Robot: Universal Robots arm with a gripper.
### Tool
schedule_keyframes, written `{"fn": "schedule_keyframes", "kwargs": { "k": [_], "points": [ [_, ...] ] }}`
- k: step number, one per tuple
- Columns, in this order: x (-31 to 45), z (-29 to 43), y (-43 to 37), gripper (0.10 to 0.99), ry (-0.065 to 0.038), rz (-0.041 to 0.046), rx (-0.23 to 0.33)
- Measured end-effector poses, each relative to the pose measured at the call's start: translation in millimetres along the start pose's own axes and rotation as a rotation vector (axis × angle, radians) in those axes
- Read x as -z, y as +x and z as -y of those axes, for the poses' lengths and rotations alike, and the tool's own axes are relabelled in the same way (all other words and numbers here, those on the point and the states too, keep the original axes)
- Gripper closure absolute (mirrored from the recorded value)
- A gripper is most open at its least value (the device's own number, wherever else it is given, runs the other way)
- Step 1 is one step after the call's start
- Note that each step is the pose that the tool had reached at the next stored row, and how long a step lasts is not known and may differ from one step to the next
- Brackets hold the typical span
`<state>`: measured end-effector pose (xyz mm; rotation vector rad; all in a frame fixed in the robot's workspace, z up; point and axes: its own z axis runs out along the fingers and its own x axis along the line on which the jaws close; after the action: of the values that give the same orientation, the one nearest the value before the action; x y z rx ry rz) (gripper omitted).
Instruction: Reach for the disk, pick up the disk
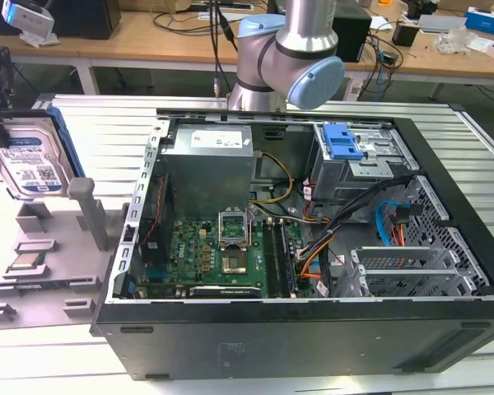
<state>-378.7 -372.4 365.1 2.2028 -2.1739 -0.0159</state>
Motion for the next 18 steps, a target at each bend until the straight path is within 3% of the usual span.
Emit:
{"fn": "schedule_keyframes", "kwargs": {
  "k": [18],
  "points": [
    [21.2,-0.2,0.6,0.722,0.000,0.0000,0.000]
  ]
}}
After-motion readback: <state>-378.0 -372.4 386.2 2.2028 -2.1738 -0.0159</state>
